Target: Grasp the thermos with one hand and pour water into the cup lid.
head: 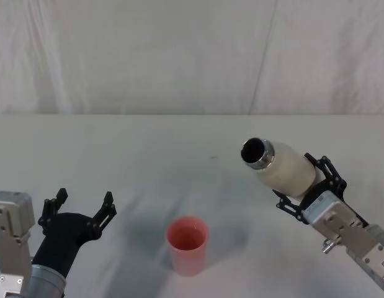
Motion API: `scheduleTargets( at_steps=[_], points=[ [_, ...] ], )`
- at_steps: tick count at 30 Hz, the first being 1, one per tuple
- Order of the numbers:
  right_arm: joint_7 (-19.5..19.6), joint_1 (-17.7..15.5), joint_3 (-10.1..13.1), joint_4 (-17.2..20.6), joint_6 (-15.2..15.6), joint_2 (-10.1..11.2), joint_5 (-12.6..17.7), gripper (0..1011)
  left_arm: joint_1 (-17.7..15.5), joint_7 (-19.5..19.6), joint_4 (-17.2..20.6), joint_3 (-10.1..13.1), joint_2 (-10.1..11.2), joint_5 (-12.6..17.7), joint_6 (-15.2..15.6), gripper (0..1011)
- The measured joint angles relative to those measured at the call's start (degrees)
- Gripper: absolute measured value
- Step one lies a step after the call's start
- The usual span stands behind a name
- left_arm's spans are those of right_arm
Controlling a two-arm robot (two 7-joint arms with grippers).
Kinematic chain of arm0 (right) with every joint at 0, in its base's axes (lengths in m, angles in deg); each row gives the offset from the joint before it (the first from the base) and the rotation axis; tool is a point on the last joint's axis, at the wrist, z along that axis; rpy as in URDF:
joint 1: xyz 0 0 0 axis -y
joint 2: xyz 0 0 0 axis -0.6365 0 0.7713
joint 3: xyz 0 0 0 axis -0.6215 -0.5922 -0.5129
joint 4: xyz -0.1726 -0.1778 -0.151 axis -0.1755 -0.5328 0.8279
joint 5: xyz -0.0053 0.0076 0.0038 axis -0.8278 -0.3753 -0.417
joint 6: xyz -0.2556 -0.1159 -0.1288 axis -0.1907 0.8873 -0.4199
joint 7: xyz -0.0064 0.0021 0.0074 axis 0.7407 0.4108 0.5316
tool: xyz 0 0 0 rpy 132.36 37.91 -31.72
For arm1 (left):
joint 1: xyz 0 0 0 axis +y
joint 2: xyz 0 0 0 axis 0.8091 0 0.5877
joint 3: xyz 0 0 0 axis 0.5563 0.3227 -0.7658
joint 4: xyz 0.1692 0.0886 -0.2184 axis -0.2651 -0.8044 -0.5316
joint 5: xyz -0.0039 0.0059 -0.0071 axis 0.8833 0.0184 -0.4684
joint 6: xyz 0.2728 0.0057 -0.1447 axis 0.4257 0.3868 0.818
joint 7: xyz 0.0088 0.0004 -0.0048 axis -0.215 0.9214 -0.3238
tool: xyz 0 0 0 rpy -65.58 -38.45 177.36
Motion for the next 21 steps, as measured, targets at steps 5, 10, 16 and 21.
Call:
scheduleTargets(
  at_steps=[5, 10, 16, 21],
  points=[
    [0.2, 0.7, -1.0, 0.6, -1.0, 0.7, -3.1, 962, 0.0, 0.0, 0.0, 0.0, 0.0, 0.0, 0.0, 1001],
    [0.3, 1.6, -2.3, 0.8, -1.8, 1.5, -6.2, 962, 0.0, 0.0, 0.0, 0.0, 0.0, 0.0, 0.0, 1001],
    [0.4, 3.1, -3.5, 0.1, -2.7, 2.2, -8.9, 962, 0.0, 0.0, 0.0, 0.0, 0.0, 0.0, 0.0, 1001],
    [1.0, 4.4, -4.5, -0.9, -3.6, 2.5, -10.5, 962, 0.0, 0.0, 0.0, 0.0, 0.0, 0.0, 0.0, 1001]
  ],
)
